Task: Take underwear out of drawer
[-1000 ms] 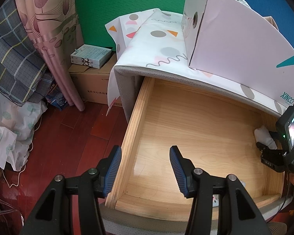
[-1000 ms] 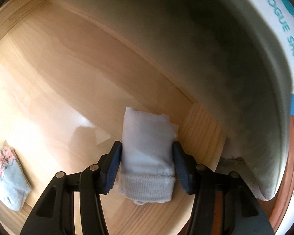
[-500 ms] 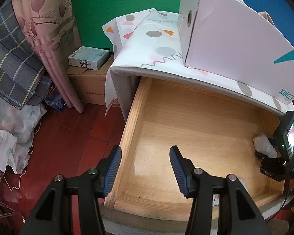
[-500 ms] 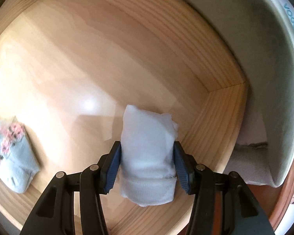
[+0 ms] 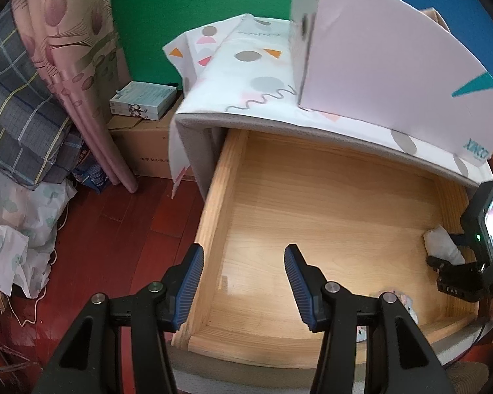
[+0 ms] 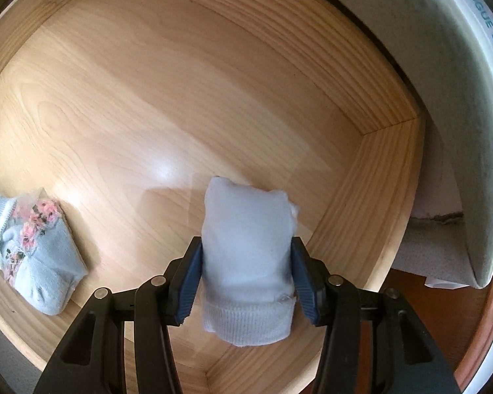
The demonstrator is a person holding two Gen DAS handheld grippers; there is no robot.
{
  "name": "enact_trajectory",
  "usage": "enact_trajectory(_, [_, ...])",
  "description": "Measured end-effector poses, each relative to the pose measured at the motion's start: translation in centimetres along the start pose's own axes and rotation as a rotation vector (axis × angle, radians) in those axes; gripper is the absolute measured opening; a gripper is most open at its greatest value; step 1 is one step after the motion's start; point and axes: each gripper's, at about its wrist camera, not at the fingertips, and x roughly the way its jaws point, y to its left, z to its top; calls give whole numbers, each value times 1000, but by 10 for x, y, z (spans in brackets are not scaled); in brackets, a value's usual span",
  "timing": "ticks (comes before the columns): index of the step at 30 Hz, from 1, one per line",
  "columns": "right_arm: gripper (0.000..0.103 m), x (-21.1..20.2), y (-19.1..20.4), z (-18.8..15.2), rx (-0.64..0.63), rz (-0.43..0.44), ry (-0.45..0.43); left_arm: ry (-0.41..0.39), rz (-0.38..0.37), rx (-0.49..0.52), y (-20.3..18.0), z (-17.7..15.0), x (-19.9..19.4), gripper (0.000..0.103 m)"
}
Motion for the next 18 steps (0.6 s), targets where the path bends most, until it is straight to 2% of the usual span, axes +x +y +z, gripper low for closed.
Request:
enact_trajectory(5, [49, 1, 7, 15, -3, 16, -13, -2, -16, 83, -17, -4, -1, 52])
enact_trajectory(10, [49, -8, -9, 23, 2, 32, -19, 12, -43, 130, -26, -6, 1, 52])
enact_trajectory(14, [49, -7, -19, 24, 6, 52, -25, 16, -55, 153, -32, -9, 1, 52])
enact_trajectory(15, [48, 0, -12, 13, 6, 52, -25, 15, -55, 157, -33, -10, 1, 52])
enact_trajectory(18, [49, 5, -9, 9, 1, 51, -27, 14, -56, 164, -35, -10, 1, 52])
